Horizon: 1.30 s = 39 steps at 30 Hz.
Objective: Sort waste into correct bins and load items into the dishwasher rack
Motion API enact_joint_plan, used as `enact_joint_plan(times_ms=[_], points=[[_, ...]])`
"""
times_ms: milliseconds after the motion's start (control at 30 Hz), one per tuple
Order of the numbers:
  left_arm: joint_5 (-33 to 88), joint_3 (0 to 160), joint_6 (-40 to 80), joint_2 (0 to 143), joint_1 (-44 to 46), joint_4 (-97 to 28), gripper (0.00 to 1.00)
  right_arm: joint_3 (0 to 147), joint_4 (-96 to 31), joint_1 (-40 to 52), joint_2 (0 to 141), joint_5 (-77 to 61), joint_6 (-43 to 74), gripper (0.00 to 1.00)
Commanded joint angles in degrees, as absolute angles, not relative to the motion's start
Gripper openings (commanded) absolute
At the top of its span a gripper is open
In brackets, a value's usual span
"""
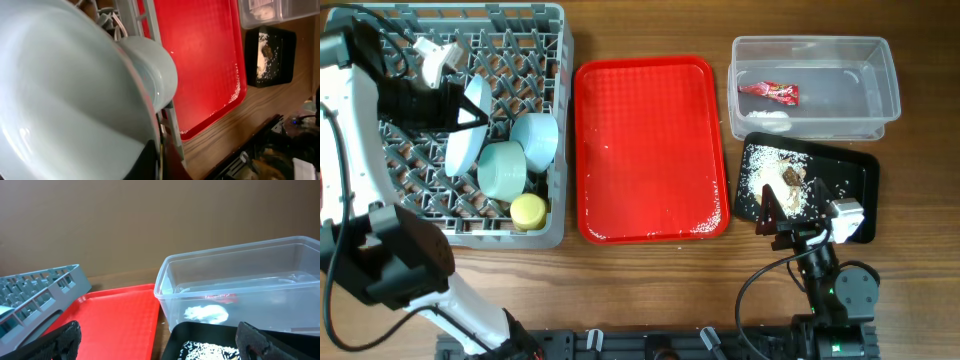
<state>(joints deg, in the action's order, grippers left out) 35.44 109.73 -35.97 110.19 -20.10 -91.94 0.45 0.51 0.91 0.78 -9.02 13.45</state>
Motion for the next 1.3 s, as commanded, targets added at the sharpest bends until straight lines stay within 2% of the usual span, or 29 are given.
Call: enact_joint_plan(times_ms=[0, 33, 67, 167, 267, 333, 467, 500, 533, 567, 600, 667, 767, 833, 933, 1000, 1100, 1167, 1267], points=[[35.99, 109.62, -34.35, 109.93, -21.26, -91.96, 0.37, 0.3, 0.84, 0.67, 0.21, -10.17, 13.54, 1.0], [35.99, 109.97, -32.03, 109.49, -21.82, -92.05, 0.52, 0.3, 0.86, 0.67, 0.21, -10.2, 13.56, 1.0], [35.99, 110.45, -29.89, 108.99, -22.65, -92.36, 0.6, 0.3, 0.84, 0.67, 0.21, -10.17, 13.54, 1.0], [37.23, 111.13, -26.11, 106.89, -24.93, -93.23, 0.67, 0.3, 0.84, 0.67, 0.21, -10.17, 13.56, 1.0], [40.36, 111.13, -26.09, 102.98, -26.28, -92.95, 0.84, 0.3, 0.84, 0.67, 0.21, -10.17, 13.54, 1.0], [40.47, 111.13, -26.09, 99.68, -26.81, -92.38, 0.87, 0.3, 0.84, 0.67, 0.21, -10.17, 13.56, 1.0], [41.1, 111.13, -26.09, 95.64, -25.67, -93.58, 0.79, 0.3, 0.84, 0.67, 0.21, -10.17, 13.54, 1.0], [41.06, 111.13, -26.09, 95.13, -25.28, -93.41, 0.68, 0.3, 0.84, 0.67, 0.21, -10.17, 13.56, 1.0], [41.06, 111.11, -25.65, 94.8, -24.73, -93.17, 0.49, 0.3, 0.84, 0.67, 0.21, -10.17, 13.54, 1.0], [40.45, 111.09, -25.12, 94.83, -24.12, -93.06, 0.43, 0.3, 0.84, 0.67, 0.21, -10.17, 13.56, 1.0], [39.0, 110.72, -25.06, 95.11, -22.98, -92.62, 0.46, 0.3, 0.84, 0.67, 0.21, -10.17, 13.56, 0.99], [35.44, 108.92, -25.26, 96.07, -19.0, -90.8, 0.64, 0.3, 0.84, 0.67, 0.21, -10.17, 13.56, 1.0], [27.75, 106.17, -25.26, 97.03, -11.38, -87.55, 0.71, 0.3, 0.84, 0.67, 0.21, -10.17, 13.52, 1.0], [21.12, 105.93, -25.15, 98.17, -6.42, -86.5, 0.68, 0.3, 0.84, 0.67, 0.21, -10.17, 13.54, 1.0], [12.29, 105.89, -23.29, 100.36, -0.67, -86.19, 0.56, 0.3, 0.84, 0.67, 0.21, -10.17, 13.54, 1.0], [5.67, 105.32, -20.34, 102.1, 1.91, -85.49, 0.55, 0.3, 0.84, 0.67, 0.21, -10.17, 13.54, 1.0], [-5.72, 104.05, -14.28, 104.75, 3.84, -83.09, 0.49, 0.3, 0.84, 0.67, 0.21, -10.2, 13.54, 1.0], [-7.4, 104.05, -11.92, 105.45, 3.92, -81.78, 0.43, 0.3, 0.84, 0.67, 0.21, -10.17, 13.54, 1.0], [-7.64, 104.03, -11.31, 105.45, 3.92, -81.6, 0.45, 0.3, 0.84, 0.67, 0.21, -10.17, 13.54, 1.0]])
